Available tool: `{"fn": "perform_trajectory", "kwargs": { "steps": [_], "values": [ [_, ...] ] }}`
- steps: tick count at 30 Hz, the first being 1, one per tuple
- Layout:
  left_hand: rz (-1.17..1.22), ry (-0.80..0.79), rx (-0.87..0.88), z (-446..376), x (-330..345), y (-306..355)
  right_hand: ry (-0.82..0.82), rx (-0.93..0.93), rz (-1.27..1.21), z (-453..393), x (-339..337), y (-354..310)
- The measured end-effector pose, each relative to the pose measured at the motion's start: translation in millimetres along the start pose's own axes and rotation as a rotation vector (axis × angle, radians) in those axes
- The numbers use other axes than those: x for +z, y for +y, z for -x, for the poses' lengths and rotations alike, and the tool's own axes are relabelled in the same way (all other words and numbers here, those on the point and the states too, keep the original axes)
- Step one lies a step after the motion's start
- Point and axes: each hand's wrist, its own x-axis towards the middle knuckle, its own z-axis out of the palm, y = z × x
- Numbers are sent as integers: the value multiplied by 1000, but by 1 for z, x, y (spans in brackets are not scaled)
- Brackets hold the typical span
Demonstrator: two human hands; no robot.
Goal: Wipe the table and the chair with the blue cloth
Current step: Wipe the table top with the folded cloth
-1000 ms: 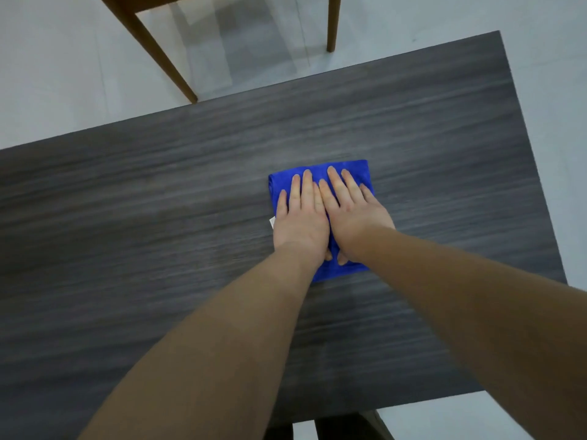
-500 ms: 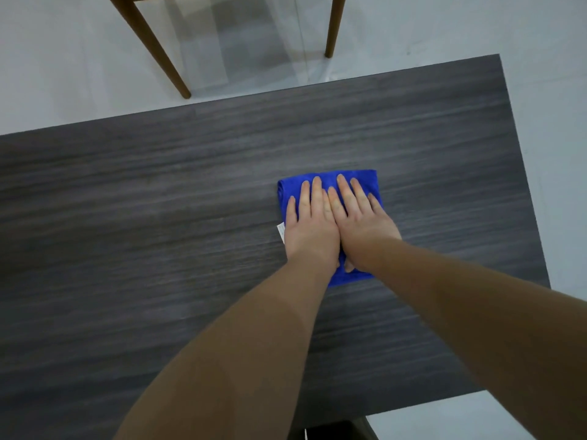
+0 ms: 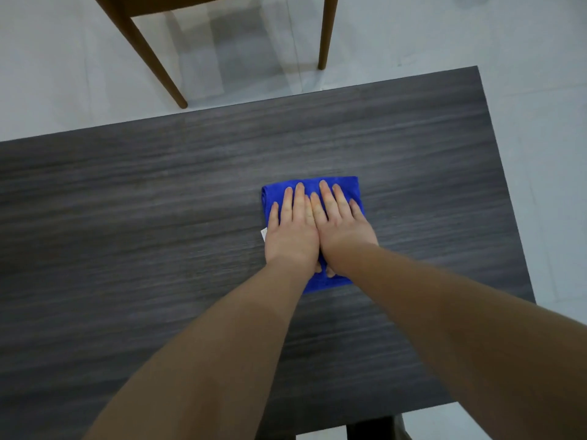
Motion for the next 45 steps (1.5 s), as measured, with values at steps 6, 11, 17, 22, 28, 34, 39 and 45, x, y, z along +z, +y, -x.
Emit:
{"fn": "perform_trajectory", "kwargs": {
  "steps": [6, 11, 17, 22, 28, 34, 39, 45],
  "values": [
    [13, -2, -30, 3, -3, 10, 40, -88, -53, 5, 0, 15],
    [65, 5, -52, -4, -6, 46, 65, -110, -20, 4, 9, 53],
    [62, 12, -32, -19, -13, 97, 87, -84, -3, 5, 23, 107],
    [67, 23, -8, -28, -20, 137, 96, -74, -6, 10, 32, 152],
    [61, 16, 21, -40, -30, 183, 87, -54, -3, 17, 39, 198],
    [70, 21, 27, -48, -39, 225, 80, -44, -9, 24, 40, 239],
    [67, 43, 16, -56, -42, 251, 89, -64, -9, 27, 39, 268],
    [79, 35, 28, -68, -50, 282, 92, -62, 11, 31, 38, 302]
  ]
}}
